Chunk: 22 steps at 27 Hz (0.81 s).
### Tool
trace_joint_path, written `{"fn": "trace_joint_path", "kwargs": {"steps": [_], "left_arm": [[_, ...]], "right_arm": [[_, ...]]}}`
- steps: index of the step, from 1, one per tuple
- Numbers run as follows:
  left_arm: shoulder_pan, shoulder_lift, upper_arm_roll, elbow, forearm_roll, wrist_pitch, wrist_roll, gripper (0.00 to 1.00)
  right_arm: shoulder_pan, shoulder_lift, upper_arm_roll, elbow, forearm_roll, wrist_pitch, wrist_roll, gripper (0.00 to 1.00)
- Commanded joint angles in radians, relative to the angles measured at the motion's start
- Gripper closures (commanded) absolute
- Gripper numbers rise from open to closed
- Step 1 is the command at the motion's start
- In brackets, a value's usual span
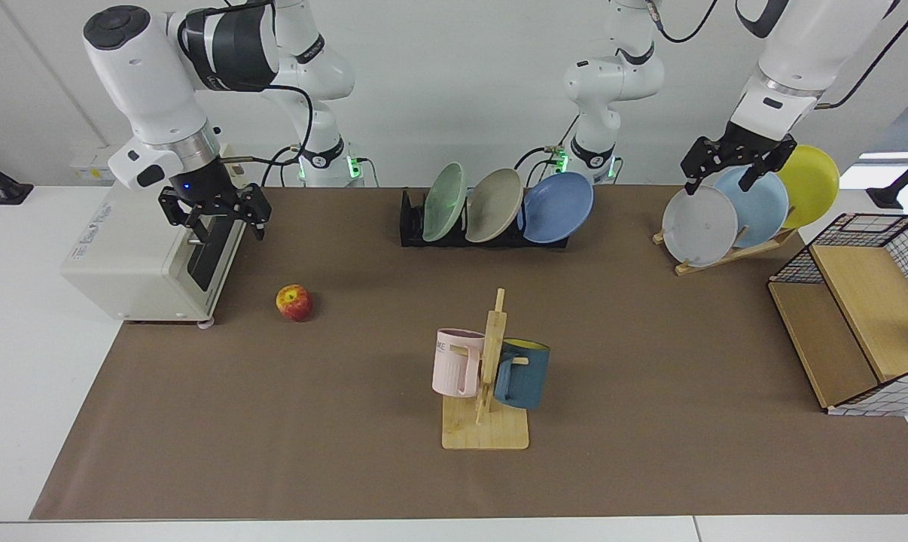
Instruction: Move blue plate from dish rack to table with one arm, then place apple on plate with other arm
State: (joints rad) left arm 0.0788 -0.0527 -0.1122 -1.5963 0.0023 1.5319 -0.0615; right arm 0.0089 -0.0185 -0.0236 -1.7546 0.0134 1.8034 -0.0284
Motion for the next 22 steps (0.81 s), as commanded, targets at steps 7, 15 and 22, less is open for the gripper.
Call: {"fn": "trace_joint_path", "kwargs": {"steps": [7,15,22], "left_arm": [[-0.025,-0.035,0.016,-0.048,0.018,0.016,0.008,0.0],[-0.025,-0.047,0.009,-0.067,0.019,0.001,0.0,0.0],[-0.025,-0.052,0.009,-0.076,0.021,0.008,-0.004,0.0]], "right_arm": [[-0.003,-0.015,0.004,-0.014,0.005,0.014,0.012,0.0],[-0.003,-0.015,0.004,-0.014,0.005,0.014,0.013,0.0],[-0.003,-0.015,0.004,-0.014,0.005,0.014,0.013,0.0]]}}
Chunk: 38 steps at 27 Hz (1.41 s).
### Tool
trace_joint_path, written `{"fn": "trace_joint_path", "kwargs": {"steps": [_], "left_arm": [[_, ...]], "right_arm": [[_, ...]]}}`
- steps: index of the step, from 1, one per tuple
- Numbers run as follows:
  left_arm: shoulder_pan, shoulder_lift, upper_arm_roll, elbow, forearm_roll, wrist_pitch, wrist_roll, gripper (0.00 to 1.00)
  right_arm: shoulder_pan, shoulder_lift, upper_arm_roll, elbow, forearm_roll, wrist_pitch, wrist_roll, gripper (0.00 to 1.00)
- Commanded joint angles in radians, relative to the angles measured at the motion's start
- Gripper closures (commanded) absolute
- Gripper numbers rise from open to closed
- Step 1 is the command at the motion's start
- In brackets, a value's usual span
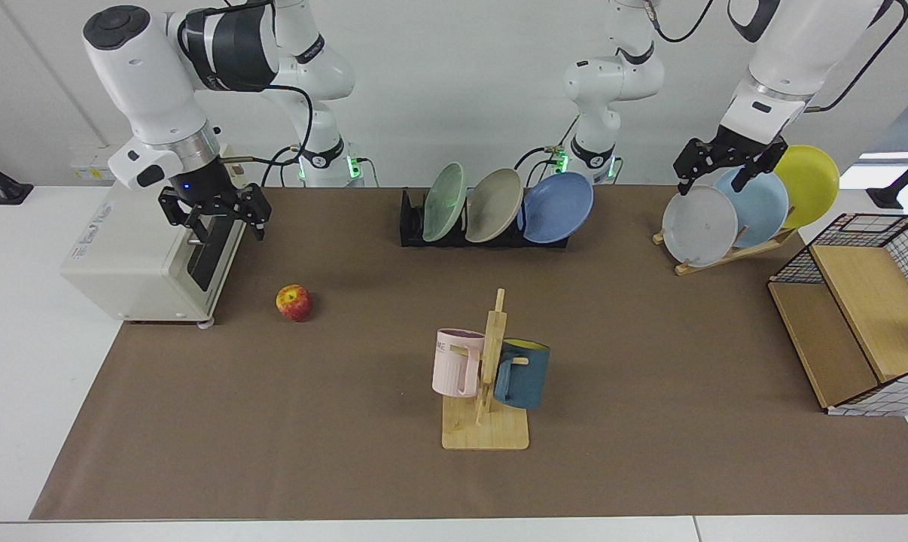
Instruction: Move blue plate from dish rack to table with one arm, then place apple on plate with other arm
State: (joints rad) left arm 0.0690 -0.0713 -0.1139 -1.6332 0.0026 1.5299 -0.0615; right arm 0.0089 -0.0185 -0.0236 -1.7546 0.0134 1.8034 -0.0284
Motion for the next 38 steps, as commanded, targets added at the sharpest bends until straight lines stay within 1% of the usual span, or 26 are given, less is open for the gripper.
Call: {"fn": "trace_joint_path", "kwargs": {"steps": [1,10,17,20,22,24,25,30,32,35,38], "left_arm": [[-0.015,-0.033,0.011,-0.039,0.02,0.01,-0.004,0.0],[-0.017,-0.025,0.008,-0.025,0.02,0.013,-0.003,0.0],[-0.018,-0.035,0.005,-0.017,0.022,0.009,-0.011,0.0],[-0.023,-0.059,-0.003,-0.043,0.028,0.003,-0.027,0.01],[-0.041,-0.077,-0.021,-0.075,0.08,0.016,-0.029,0.02],[-0.064,-0.116,-0.064,-0.137,0.172,0.036,-0.04,0.01],[-0.066,-0.139,-0.076,-0.167,0.195,0.051,-0.052,0.01],[-0.066,-0.274,-0.138,-0.345,0.208,0.156,-0.15,0.03],[-0.066,-0.344,-0.142,-0.442,0.208,0.217,-0.161,0.04],[-0.066,-0.444,-0.171,-0.586,0.208,0.303,-0.194,0.05],[-0.067,-0.499,-0.208,-0.689,0.208,0.352,-0.25,0.05]], "right_arm": [[-0.003,-0.015,0.004,-0.014,0.005,0.014,0.013,0.0],[-0.003,-0.015,0.004,-0.014,0.005,0.014,0.013,0.0],[-0.003,-0.015,0.004,-0.014,0.005,0.014,0.012,0.0],[-0.003,-0.015,0.004,-0.014,0.005,0.014,0.012,0.0],[-0.003,-0.015,0.004,-0.014,0.005,0.014,0.013,0.0],[-0.003,-0.015,0.004,-0.014,0.005,0.014,0.012,0.0],[-0.003,-0.015,0.004,-0.014,0.005,0.014,0.013,0.0],[-0.003,-0.015,0.004,-0.014,0.005,0.014,0.013,0.0],[-0.003,-0.015,0.004,-0.014,0.005,0.014,0.013,0.0],[-0.003,-0.015,0.004,-0.014,0.005,0.014,0.013,0.0],[-0.003,-0.015,0.004,-0.014,0.005,0.014,0.012,0.0]]}}
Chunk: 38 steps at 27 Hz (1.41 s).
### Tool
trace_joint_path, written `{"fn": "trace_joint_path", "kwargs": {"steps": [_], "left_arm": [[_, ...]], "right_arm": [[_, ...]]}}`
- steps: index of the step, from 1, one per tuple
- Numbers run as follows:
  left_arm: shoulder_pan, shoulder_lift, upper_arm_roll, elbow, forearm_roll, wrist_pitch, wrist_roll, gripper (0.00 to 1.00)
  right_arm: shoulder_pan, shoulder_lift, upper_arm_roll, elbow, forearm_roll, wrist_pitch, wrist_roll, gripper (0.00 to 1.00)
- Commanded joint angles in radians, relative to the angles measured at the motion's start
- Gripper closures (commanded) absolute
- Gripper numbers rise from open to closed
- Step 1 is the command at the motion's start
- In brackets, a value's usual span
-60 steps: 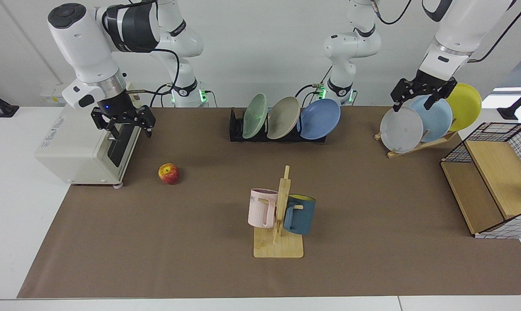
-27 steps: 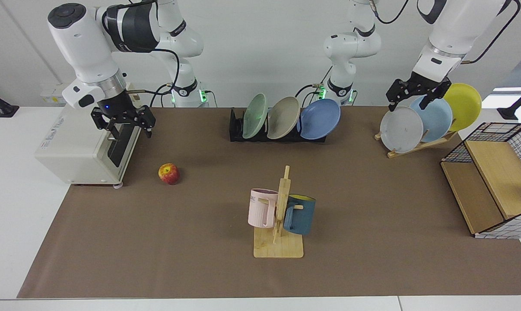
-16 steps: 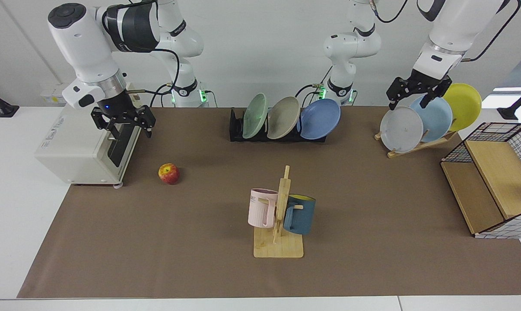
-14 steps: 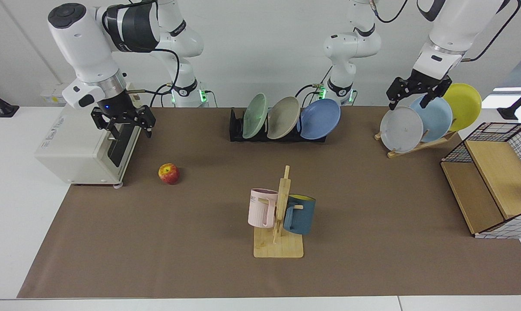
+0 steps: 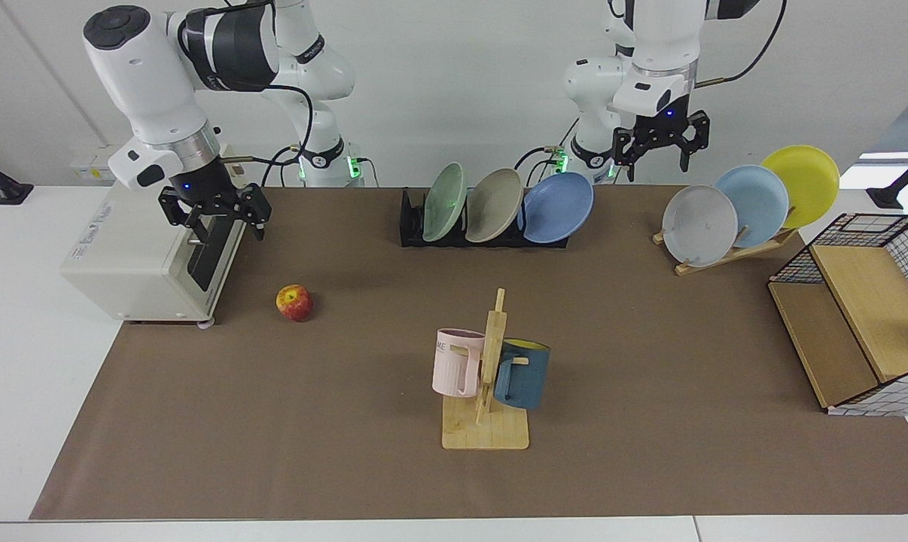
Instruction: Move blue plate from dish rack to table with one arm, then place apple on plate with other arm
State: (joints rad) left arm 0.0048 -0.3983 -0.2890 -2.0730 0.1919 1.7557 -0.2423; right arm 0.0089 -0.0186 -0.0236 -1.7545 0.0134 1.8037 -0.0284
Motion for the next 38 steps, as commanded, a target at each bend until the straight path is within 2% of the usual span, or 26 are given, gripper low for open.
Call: {"fn": "trace_joint_path", "kwargs": {"steps": [1,6,13,17,19,24,28,31,38], "left_arm": [[-0.003,-0.181,-0.051,-0.272,0.018,0.139,-0.087,0.05],[-0.002,-0.186,-0.145,-0.393,0.023,0.214,-0.256,0.06],[-0.006,-0.201,-0.18,-0.476,0.023,0.245,-0.299,0.08],[-0.063,-0.221,-0.2,-0.544,0.021,0.243,-0.365,0.08],[-0.087,-0.22,-0.2,-0.552,0.014,0.234,-0.394,0.07],[-0.098,-0.22,-0.2,-0.552,-0.014,0.225,-0.396,0.07],[-0.1,-0.214,-0.2,-0.555,-0.015,0.231,-0.368,0.09],[-0.098,-0.211,-0.199,-0.558,-0.019,0.225,-0.283,0.1],[-0.098,-0.209,-0.197,-0.565,-0.02,0.229,-0.27,0.12]], "right_arm": [[-0.003,-0.015,0.004,-0.014,0.005,0.014,0.013,0.0],[-0.003,-0.015,0.004,-0.014,0.005,0.014,0.013,0.0],[-0.003,-0.015,0.004,-0.014,0.005,0.014,0.012,0.0],[-0.003,-0.015,0.004,-0.014,0.005,0.014,0.012,0.0],[-0.003,-0.015,0.004,-0.014,0.005,0.014,0.013,0.0],[-0.003,-0.015,0.004,-0.014,0.005,0.014,0.012,0.0],[-0.003,-0.015,0.004,-0.014,0.005,0.014,0.013,0.0],[-0.003,-0.015,0.004,-0.014,0.005,0.014,0.012,0.0],[-0.004,-0.02,0.004,-0.016,-0.003,-0.006,0.012,0.0]]}}
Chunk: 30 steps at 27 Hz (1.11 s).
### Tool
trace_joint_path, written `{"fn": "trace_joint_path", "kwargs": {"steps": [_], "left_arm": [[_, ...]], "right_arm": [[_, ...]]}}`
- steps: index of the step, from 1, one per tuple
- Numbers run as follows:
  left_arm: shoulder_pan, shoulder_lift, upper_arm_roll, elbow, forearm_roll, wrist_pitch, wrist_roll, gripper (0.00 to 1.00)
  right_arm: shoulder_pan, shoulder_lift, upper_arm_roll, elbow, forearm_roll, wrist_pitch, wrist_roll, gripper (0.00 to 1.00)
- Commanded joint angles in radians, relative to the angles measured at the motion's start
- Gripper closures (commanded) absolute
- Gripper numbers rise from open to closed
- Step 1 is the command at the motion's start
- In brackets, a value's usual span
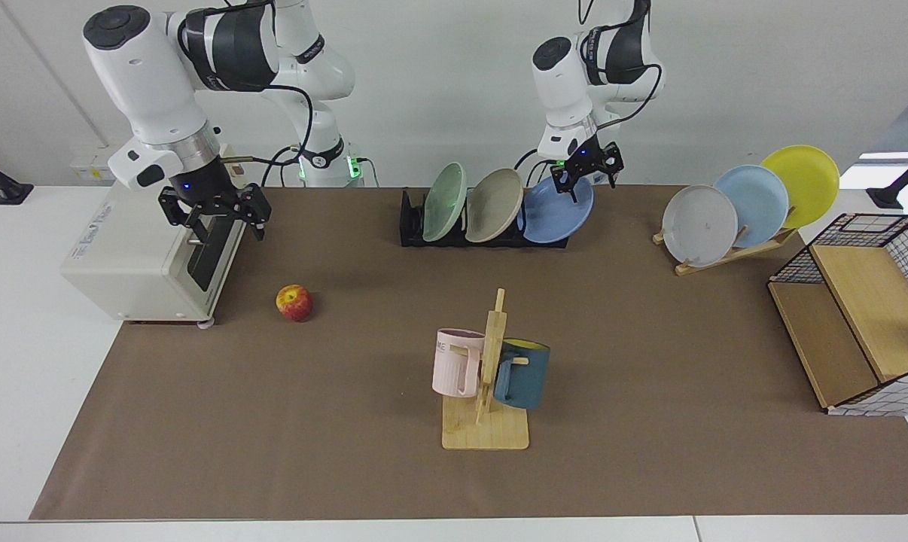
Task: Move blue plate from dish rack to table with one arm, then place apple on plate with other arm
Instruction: 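Grasp the blue plate and the red apple with the left and right grippers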
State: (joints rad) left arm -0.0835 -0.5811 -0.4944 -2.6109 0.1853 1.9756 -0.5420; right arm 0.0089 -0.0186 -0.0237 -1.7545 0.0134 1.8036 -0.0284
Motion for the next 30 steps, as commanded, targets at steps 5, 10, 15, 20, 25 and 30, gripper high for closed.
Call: {"fn": "trace_joint_path", "kwargs": {"steps": [5,10,15,20,25,30], "left_arm": [[-0.012,-0.022,0.007,-0.028,-0.017,0.011,0.033,0.25],[-0.01,-0.013,0.008,-0.028,-0.05,0.011,0.053,0.34],[-0.01,0.003,0.008,-0.028,-0.052,0.015,0.06,0.35],[-0.01,0.007,0.008,-0.028,-0.05,0.02,0.071,0.41],[-0.006,0.007,0.008,-0.026,-0.052,0.022,0.082,0.68],[0.001,0.024,0.008,-0.018,-0.05,0.029,0.08,0.88]], "right_arm": [[0.017,-0.04,0.007,-0.1,0.0,0.022,0.021,0.0],[0.028,-0.04,0.007,-0.212,0.0,0.14,0.031,0.0],[0.028,-0.027,0.007,-0.33,-0.001,0.279,0.071,0.0],[0.026,-0.006,0.007,-0.417,-0.001,0.402,0.071,0.0],[0.026,0.057,0.005,-0.428,-0.001,0.467,0.073,0.0],[0.026,0.115,0.005,-0.45,-0.004,0.552,0.073,0.0]]}}
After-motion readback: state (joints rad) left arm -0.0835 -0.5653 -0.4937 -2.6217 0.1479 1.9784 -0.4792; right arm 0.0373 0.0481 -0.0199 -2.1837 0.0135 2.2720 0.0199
